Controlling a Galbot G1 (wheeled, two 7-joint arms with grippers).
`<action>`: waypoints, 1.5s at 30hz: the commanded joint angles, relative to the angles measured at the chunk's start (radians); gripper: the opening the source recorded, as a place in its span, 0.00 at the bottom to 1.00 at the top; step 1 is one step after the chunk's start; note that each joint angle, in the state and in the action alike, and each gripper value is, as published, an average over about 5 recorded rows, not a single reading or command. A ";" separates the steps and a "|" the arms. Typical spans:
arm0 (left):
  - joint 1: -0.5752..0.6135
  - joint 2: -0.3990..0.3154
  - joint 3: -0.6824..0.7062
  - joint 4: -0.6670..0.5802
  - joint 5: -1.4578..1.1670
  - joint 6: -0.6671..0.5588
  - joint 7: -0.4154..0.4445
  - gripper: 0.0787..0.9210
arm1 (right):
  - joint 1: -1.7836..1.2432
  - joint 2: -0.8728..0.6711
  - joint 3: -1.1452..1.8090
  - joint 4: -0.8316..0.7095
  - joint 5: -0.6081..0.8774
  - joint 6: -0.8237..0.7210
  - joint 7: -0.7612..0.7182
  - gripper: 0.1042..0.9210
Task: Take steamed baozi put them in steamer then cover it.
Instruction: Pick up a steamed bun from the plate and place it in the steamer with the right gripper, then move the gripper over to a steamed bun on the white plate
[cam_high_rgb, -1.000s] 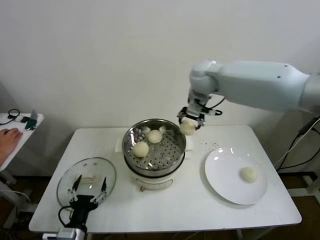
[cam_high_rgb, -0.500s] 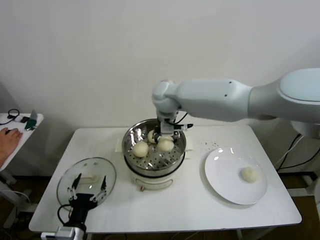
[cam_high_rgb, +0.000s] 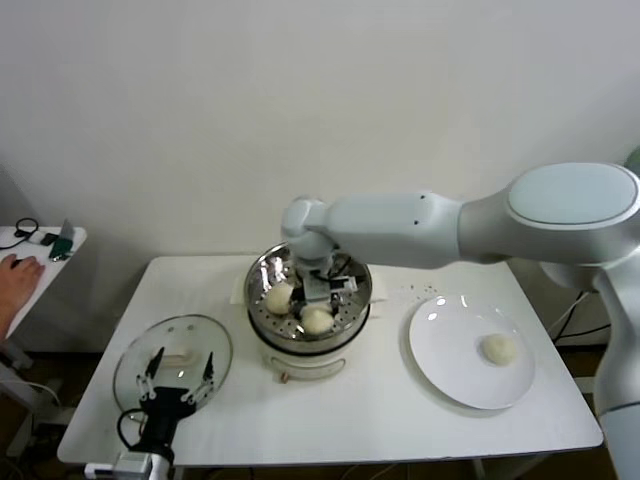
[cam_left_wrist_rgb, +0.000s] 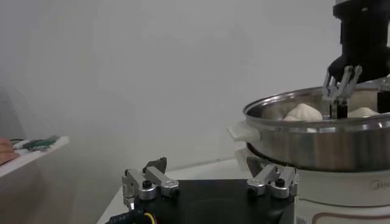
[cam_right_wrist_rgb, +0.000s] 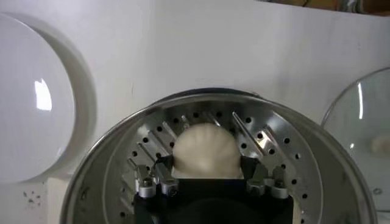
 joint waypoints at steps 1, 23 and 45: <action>0.001 -0.002 -0.001 0.004 0.000 -0.001 0.000 0.88 | -0.024 0.015 0.010 -0.006 -0.027 0.009 0.001 0.82; -0.010 -0.005 -0.004 0.009 0.006 -0.011 -0.004 0.88 | 0.167 -0.377 0.003 -0.032 0.340 -0.363 0.047 0.88; 0.016 -0.009 0.003 -0.059 -0.004 -0.002 -0.001 0.88 | -0.362 -0.947 0.240 0.091 0.217 -0.760 0.020 0.88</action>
